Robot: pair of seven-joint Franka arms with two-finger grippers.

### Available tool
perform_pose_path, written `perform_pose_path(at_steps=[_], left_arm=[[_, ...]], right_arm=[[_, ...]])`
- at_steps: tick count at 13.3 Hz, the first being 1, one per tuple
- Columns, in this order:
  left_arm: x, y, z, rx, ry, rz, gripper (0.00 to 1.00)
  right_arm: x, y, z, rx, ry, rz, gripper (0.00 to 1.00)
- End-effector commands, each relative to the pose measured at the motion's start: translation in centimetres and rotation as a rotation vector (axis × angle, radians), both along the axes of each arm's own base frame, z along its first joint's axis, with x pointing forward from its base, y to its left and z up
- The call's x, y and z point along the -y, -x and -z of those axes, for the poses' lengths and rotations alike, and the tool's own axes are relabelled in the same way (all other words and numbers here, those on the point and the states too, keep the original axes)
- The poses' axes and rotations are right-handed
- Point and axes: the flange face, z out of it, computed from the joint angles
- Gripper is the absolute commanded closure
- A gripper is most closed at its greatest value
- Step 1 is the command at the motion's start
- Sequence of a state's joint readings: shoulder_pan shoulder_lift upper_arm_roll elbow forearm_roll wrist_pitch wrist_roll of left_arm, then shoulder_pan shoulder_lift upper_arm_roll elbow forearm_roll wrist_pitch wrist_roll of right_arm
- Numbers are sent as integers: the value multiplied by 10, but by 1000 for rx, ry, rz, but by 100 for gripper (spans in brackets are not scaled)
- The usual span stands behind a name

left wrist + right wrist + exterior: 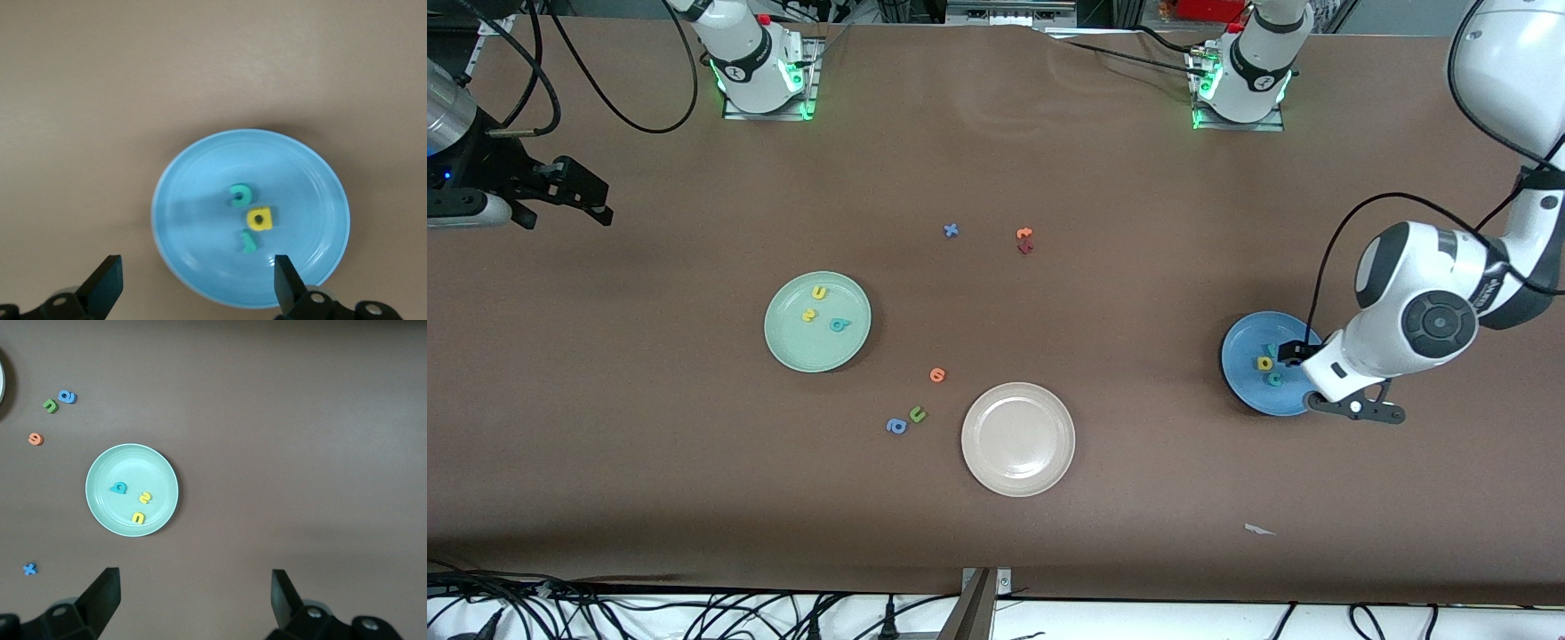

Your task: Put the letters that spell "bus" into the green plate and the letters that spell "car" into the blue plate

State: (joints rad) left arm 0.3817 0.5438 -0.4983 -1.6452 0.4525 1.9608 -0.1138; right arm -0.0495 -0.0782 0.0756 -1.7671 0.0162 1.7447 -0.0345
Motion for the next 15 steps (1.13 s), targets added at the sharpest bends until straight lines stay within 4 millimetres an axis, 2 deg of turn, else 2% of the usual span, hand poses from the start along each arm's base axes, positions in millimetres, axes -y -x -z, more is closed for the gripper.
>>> perform_pose_path(at_steps=[1, 3, 6, 7, 8, 13, 15], left_arm=[[-19, -4, -44, -4, -22, -53, 0], [-25, -10, -75, -9, -29, -79, 0], [-32, -4, -98, -17, 29, -102, 0], [-33, -1, -103, -22, 68, -106, 0], [-35, 4, -116, -14, 113, -122, 0], [-19, 36, -195, 29, 129, -166, 0], [-12, 44, -218, 52, 141, -162, 0]], right_arm=[[-3, -2, -6, -5, 16, 3, 0], [-6, -4, -3, -11, 15, -3, 0], [-1, -19, -7, -5, 12, 3, 0], [-3, -18, -6, -9, 14, 1, 0], [-8, -18, -6, -9, 14, -8, 0], [-7, -19, -5, -9, 18, -5, 0], [-7, -19, -4, -9, 18, -5, 0]])
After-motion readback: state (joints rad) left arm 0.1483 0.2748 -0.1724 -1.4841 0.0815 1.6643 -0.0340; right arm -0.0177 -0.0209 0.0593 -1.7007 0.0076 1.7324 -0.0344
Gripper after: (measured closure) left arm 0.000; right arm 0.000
